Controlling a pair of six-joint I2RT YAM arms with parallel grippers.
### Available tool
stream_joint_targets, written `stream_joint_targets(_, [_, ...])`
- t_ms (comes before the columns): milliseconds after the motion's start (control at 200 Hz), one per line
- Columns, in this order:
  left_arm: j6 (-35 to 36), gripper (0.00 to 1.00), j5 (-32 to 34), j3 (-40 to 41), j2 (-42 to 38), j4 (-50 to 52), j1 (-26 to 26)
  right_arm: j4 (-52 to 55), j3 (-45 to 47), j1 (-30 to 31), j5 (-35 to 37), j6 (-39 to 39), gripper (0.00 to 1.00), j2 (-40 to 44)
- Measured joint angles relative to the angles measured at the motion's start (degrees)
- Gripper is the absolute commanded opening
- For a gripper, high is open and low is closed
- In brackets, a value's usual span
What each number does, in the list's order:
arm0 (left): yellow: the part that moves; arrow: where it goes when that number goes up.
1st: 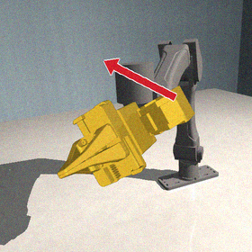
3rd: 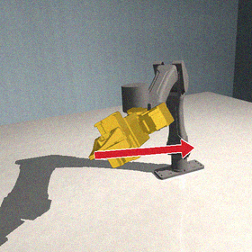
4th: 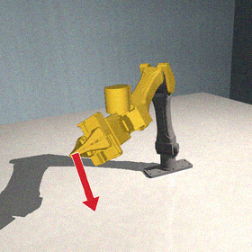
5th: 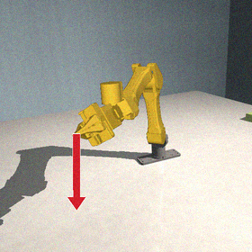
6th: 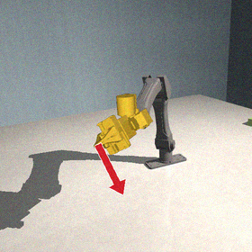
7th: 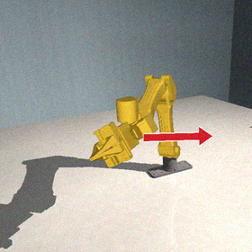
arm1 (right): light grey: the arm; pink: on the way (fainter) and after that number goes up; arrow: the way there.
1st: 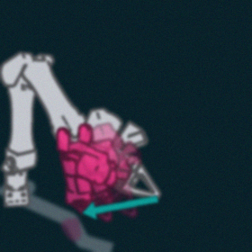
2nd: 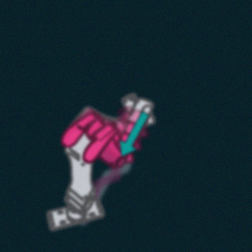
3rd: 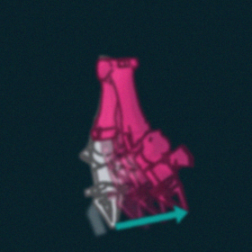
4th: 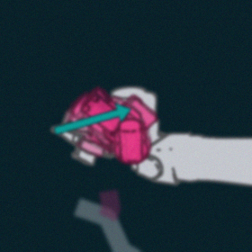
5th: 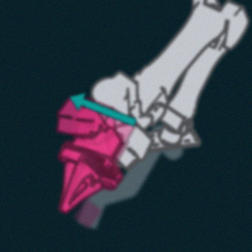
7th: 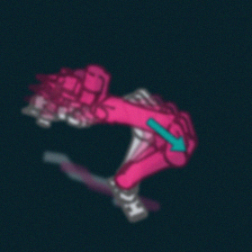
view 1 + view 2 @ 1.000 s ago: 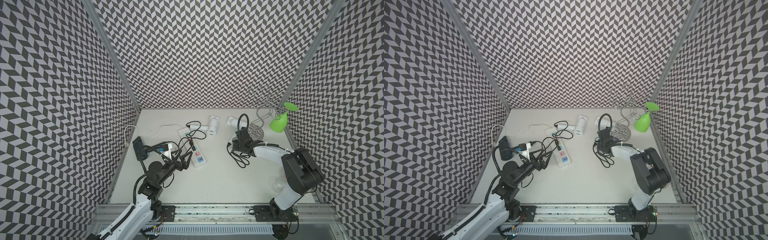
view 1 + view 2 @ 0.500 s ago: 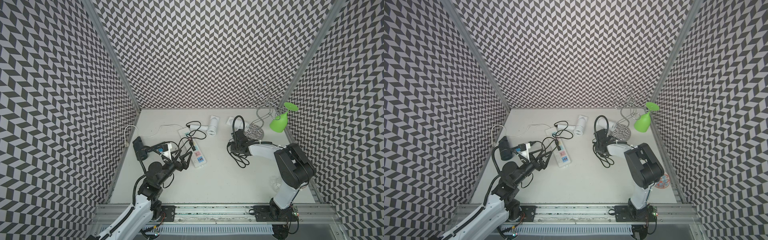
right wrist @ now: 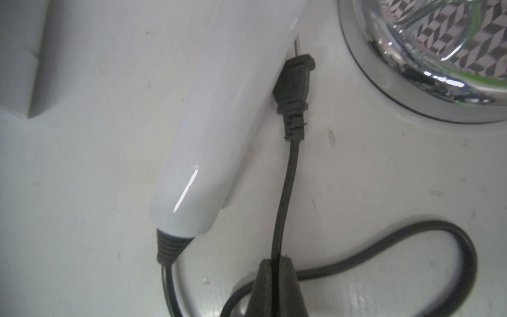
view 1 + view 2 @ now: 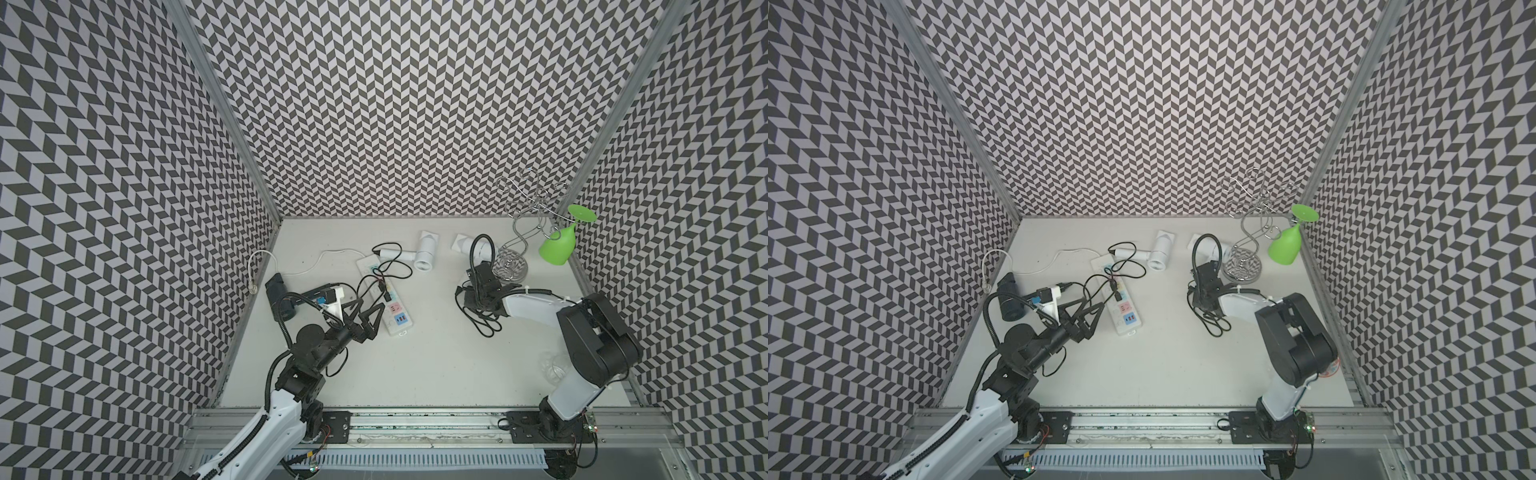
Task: Charge the blow dryers
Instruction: Pick up the plug from the center of the board.
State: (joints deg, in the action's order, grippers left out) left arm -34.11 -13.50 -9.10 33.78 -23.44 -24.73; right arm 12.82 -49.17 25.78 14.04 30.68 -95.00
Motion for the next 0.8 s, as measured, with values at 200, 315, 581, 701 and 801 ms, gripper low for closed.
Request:
stream_joint_targets(200, [0.0, 0.99, 0.4, 0.0, -1.0, 0.0, 0.0, -2.1, 5.2, 0.0, 0.8, -1.7, 0.00, 12.6])
stream_joint_targets(315, [0.0, 0.99, 0.4, 0.1, -1.0, 0.0, 0.0, -6.1, 8.1, 0.0, -1.1, -4.8, 0.00, 20.0])
stream_joint_targets(581, [0.0, 0.99, 0.5, 0.4, -2.7, 0.4, 0.0, -16.6, 12.4, 0.3, -15.3, -13.2, 0.00, 28.3])
stream_joint_targets(701, [0.0, 0.99, 0.9, 0.8, -4.2, 0.9, 0.0, -19.6, 12.6, 2.6, -21.6, -16.2, 0.00, 29.4])
stream_joint_targets(801, [-0.3, 0.99, 0.8, 0.8, -5.1, 1.3, 0.0, -21.1, 12.5, 5.9, -24.8, -19.3, 0.00, 30.0])
